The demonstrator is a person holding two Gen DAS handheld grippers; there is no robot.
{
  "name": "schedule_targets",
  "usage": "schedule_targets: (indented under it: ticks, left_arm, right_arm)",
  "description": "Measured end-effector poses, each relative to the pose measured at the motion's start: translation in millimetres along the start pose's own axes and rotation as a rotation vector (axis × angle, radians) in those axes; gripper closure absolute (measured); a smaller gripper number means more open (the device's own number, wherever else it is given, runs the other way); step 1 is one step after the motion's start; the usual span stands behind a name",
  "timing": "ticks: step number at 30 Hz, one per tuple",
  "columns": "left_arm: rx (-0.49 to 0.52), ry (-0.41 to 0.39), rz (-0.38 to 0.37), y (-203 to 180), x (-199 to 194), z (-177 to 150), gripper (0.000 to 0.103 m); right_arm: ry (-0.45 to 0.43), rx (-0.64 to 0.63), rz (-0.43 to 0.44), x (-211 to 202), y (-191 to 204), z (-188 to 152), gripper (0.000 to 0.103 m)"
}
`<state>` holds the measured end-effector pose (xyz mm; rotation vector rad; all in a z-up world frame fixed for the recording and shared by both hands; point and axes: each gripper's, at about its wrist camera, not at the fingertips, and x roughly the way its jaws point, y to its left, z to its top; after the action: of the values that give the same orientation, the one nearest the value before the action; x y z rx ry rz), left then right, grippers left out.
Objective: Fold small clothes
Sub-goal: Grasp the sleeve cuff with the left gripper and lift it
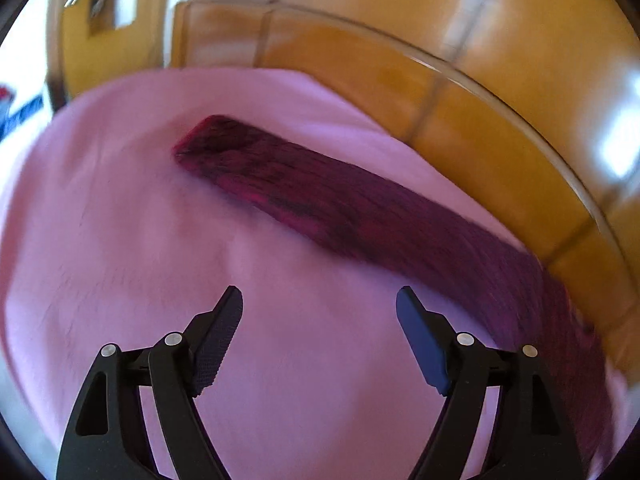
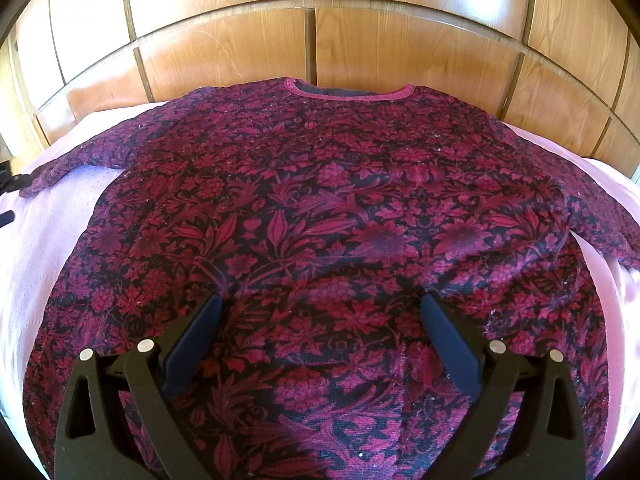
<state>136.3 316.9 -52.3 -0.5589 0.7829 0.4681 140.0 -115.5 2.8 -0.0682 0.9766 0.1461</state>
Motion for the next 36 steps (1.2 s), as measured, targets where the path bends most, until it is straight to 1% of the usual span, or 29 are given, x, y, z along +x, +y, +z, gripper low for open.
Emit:
schedule_targets:
  ticks: [4,7,8,9,10,11,12,13,14,15,18,19,20,22,24,25,26,27,28,29,30,32,33,35,36]
  left_arm:
    - [-0.184,0.025,-0.001,43,33,36,0.026]
    - [-0.257,0.013,-0.011,60,48,58,0.026]
    - [-0.275,0.006,0.001,63,53,67,0.027]
    - [-0.281,0.005,0.027,64,57,72,0.035]
    - [-0.285,0.009,0.051,65,61,77,0.056]
    - [-0.287,0.013,0.061,65,64,79,0.07]
    - [-0.3,0.03,0.045,69,68,82,0.086]
    - [-0.316,0.035,0.027,72,68,83,0.092]
    - [-0.338,0.026,0.01,76,63,83,0.092]
    - [-0.343,-0.01,0.006,78,50,82,0.093]
    - [-0.319,-0.089,0.004,81,16,75,0.094]
    - [-0.312,-0.103,0.014,84,7,71,0.094]
    - [-0.299,-0.11,0.039,87,0,66,0.094]
    - [-0.244,-0.081,0.086,87,9,63,0.094]
    - [-0.214,-0.018,0.129,89,28,62,0.093]
    - [-0.205,-0.006,0.146,86,35,62,0.09]
    - [-0.212,-0.017,0.16,85,33,61,0.089]
    - [-0.224,-0.022,0.163,84,28,60,0.083]
    - [-0.237,-0.029,0.162,80,22,58,0.075]
    - [-0.238,-0.046,0.153,72,11,55,0.071]
    - [-0.216,-0.06,0.141,64,4,52,0.068]
    - [-0.144,-0.088,0.1,40,-15,40,0.068]
    - [-0.085,-0.096,0.05,19,-29,28,0.068]
    - [-0.006,-0.088,-0.018,-9,-44,8,0.068]
    - [0.053,-0.082,-0.069,-30,-54,-9,0.068]
  right_arm:
    - [0.003,0.003,0.006,2,0,0,0.003]
    - [0.005,0.004,0.008,3,1,-1,0.003]
    - [0.006,0.003,0.009,3,0,-1,0.003]
    - [0.006,0.004,0.01,3,1,-1,0.003]
    - [0.006,0.005,0.009,3,1,-1,0.003]
    - [0.006,0.004,0.01,3,1,-2,0.003]
    - [0.006,0.002,0.011,3,0,-2,0.003]
    - [0.006,0.002,0.012,3,0,-2,0.003]
    - [0.006,0.002,0.013,3,0,-2,0.003]
    - [0.006,0.003,0.014,3,0,-2,0.003]
    - [0.005,0.002,0.014,2,0,-2,0.003]
    - [0.003,0.004,0.017,2,0,-2,0.003]
    - [0.003,0.006,0.021,2,0,-3,0.003]
    - [0.005,0.008,0.023,3,0,-3,0.003]
    - [0.01,0.004,0.022,5,2,-2,0.002]
    - [0.013,0.004,0.023,5,2,-2,0.002]
    - [0.014,0.005,0.024,5,2,-1,0.002]
    - [0.015,0.005,0.026,5,1,-1,0.002]
    - [0.015,0.007,0.028,5,2,-1,0.002]
    - [0.015,0.009,0.03,5,1,-1,0.002]
    - [0.017,0.011,0.033,5,-1,0,0.002]
    - [0.021,0.012,0.042,5,-3,1,0.002]
    - [0.024,0.013,0.048,4,-5,1,0.002]
    - [0.03,0.014,0.063,2,-7,1,0.002]
    - [0.034,0.011,0.07,0,-8,-1,0.002]
